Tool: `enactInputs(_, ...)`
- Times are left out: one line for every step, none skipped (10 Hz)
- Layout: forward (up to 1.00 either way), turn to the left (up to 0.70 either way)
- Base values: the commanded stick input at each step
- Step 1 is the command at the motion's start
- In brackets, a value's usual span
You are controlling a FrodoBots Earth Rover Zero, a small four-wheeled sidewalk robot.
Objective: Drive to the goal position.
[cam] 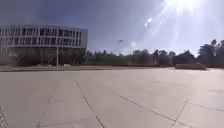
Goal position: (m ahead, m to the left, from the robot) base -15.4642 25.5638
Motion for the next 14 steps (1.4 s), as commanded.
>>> enactInputs(0.06, 0.22)
enactInputs(0.06, 0.22)
enactInputs(0.06, 0.22)
enactInputs(0.06, 0.23)
enactInputs(0.06, 0.23)
enactInputs(0.06, 0.22)
enactInputs(0.06, 0.22)
enactInputs(0.06, 0.22)
enactInputs(0.06, 0.22)
enactInputs(0.06, 0.23)
enactInputs(0.06, 0.23)
enactInputs(0.06, 0.22)
enactInputs(0.06, 0.22)
enactInputs(0.06, 0.22)
